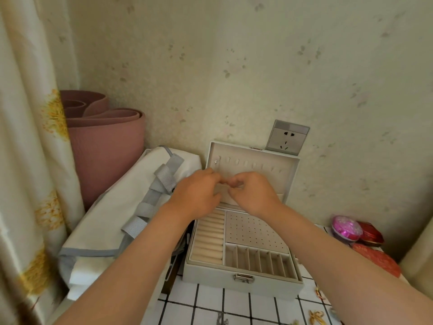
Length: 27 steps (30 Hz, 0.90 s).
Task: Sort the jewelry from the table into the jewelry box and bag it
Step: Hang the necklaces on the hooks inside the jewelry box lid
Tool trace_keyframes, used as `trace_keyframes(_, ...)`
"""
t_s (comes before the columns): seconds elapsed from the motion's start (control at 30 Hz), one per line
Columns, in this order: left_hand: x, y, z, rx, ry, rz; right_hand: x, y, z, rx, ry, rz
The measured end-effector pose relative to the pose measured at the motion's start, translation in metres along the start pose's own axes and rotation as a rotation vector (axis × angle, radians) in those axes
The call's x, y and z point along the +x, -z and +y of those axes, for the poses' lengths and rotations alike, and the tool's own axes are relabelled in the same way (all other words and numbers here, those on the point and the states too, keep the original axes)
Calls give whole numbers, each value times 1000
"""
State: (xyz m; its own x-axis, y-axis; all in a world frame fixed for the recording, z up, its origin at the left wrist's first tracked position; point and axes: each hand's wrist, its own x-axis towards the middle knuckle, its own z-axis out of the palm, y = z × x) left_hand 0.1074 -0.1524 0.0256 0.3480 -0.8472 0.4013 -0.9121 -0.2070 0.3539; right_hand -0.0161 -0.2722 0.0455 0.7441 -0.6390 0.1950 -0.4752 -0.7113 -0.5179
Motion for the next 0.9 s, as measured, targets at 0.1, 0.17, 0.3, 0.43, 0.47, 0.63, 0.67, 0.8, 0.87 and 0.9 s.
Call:
trace_keyframes(0.1, -11, 11, 11, -49, -24, 14, -21, 11, -1, 76, 27, -5)
trace_keyframes(0.17, -22, 16, 20, -85, -26, 26, -38, 17, -2, 127, 35, -44)
trace_keyframes(0.3, -56, 16, 39, -135, -44, 9, -79, 23, -5, 176, 29, -120)
trace_keyframes(0.43, -94, 10, 48, -188, -11, -85, -121, 26, -3, 144, 56, -227)
trace_keyframes(0.47, -103, 9, 51, -199, 5, -116, -130, 25, -1, 142, 58, -249)
trace_keyframes(0.63, -136, 3, 72, -264, 25, -254, -168, 16, 10, 60, 33, -410)
trace_keyframes(0.67, -141, 0, 75, -261, 22, -291, -173, 13, 13, 30, 31, -441)
trace_keyframes(0.8, -154, -13, 77, -193, 38, -433, -188, 4, 23, -106, 13, -567)
trace_keyframes(0.87, -155, -18, 74, -128, 28, -450, -191, 0, 27, -114, -3, -584)
trace_keyframes(0.9, -156, -20, 72, -99, 14, -455, -193, -1, 28, -106, -7, -582)
